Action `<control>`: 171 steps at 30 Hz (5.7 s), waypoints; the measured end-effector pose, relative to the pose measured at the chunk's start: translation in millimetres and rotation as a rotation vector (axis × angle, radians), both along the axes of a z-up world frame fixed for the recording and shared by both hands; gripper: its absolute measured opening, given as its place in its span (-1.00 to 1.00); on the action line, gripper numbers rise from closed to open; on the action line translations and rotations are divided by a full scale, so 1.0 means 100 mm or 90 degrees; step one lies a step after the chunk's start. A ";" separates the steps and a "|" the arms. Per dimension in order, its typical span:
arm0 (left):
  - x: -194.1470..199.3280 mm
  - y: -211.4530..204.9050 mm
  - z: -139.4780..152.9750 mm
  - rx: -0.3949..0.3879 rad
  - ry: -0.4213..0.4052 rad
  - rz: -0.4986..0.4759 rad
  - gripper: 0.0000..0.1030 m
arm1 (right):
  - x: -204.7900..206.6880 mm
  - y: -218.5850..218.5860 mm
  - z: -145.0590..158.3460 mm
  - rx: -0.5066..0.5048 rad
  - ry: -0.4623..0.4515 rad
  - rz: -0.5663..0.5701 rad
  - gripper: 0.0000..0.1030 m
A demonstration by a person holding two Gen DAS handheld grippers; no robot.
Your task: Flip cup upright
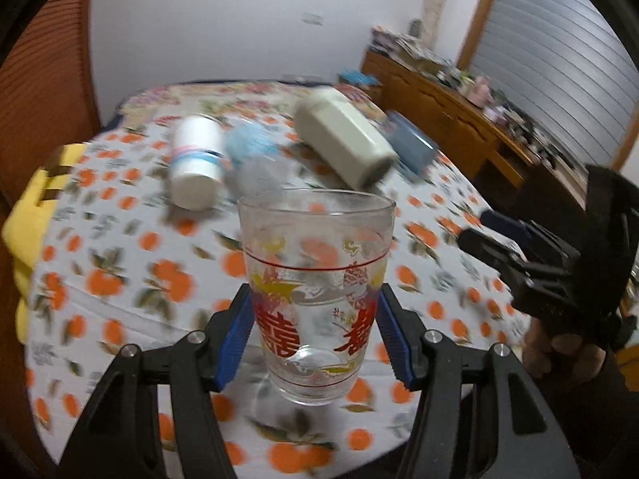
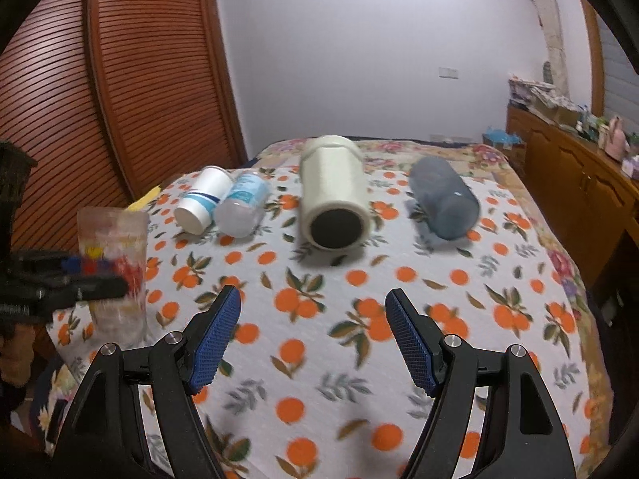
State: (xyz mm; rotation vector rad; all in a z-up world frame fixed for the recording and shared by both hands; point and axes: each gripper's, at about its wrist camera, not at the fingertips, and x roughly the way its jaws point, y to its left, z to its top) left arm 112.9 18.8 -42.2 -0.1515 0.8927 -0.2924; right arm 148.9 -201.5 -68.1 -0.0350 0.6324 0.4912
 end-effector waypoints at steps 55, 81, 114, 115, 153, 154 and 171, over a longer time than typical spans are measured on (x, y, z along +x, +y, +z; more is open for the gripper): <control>-0.04 0.37 0.16 0.100 -0.119 0.137 0.56 | 0.22 0.56 -0.04 0.010 0.123 0.008 0.54; -0.11 0.50 0.17 0.084 -0.117 0.157 0.56 | 0.78 0.90 -0.38 0.055 0.380 0.004 0.57; -0.09 0.51 0.04 0.090 -0.104 0.162 0.56 | 0.24 0.86 -0.12 -0.064 -0.026 0.080 0.28; -0.09 0.51 0.04 0.090 -0.105 0.163 0.56 | 0.19 0.86 -0.13 -0.073 -0.036 0.085 0.28; -0.67 -0.09 0.53 0.139 -0.219 0.155 0.57 | -0.52 0.08 0.31 0.023 -0.034 -0.027 0.63; -0.68 -0.09 0.52 0.138 -0.219 0.156 0.57 | -0.53 0.07 0.32 0.023 -0.036 -0.029 0.63; -0.80 -0.12 0.41 0.127 -0.208 0.160 0.58 | -0.65 -0.07 0.30 0.026 -0.042 -0.057 0.63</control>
